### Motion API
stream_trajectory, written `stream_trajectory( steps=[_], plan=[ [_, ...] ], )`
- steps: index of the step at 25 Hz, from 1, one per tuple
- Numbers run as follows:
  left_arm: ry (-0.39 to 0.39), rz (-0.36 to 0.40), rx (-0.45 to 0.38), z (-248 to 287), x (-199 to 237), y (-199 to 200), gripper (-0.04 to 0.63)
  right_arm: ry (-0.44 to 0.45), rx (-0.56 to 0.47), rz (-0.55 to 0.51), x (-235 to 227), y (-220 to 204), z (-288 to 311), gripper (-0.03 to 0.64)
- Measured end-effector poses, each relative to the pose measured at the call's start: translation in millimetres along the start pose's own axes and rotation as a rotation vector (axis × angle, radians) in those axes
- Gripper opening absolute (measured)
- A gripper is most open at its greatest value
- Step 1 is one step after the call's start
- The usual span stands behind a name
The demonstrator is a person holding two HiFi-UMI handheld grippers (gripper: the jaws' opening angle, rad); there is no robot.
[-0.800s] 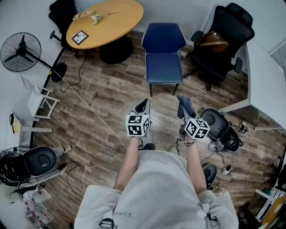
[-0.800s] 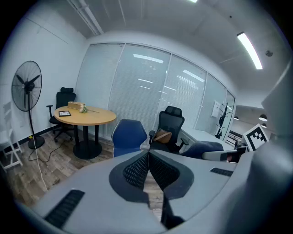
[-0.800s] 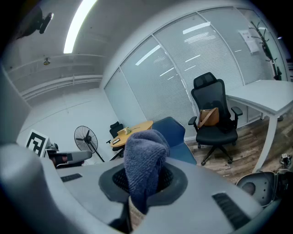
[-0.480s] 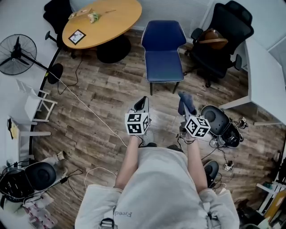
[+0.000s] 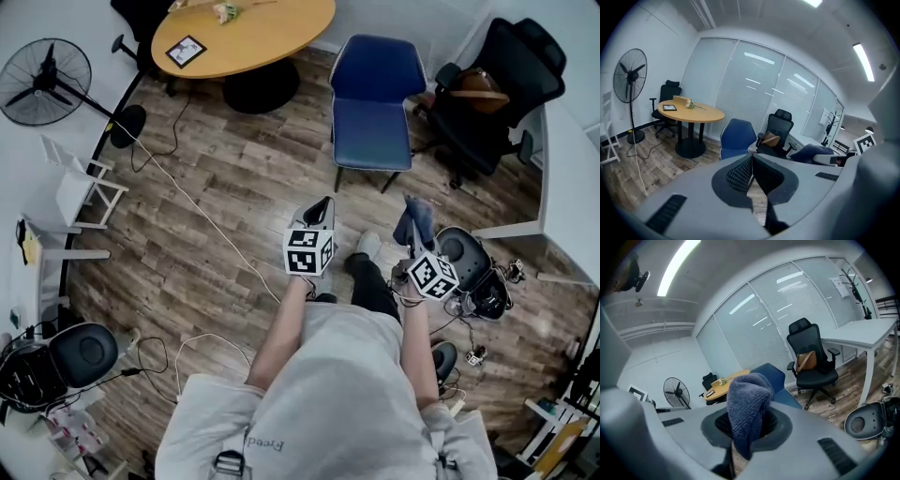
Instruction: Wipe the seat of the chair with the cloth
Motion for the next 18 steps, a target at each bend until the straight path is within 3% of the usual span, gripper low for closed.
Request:
stream_trajectory(
  steps=[6,18],
  plan=[
    [0.044,-0.015,0.022,27.7,22.5,8.7,0.028,0.056,0.033,0.035,-8.7,5.6,46.0,0.049],
    [0.080,0.048,0.047,150.3,42.4,97.4,0.028,0.133,0.056,0.041,-36.5,82.6,189.0,0.049]
  ],
)
Point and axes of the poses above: the fingertips, and each gripper's own axes: z forward along the fingers, x to its left, y out of its top, the point moved 10 cm from there along -z, backward along the fingers, and after that the axes turned 3 degrees about y, right-handed, at the moved point
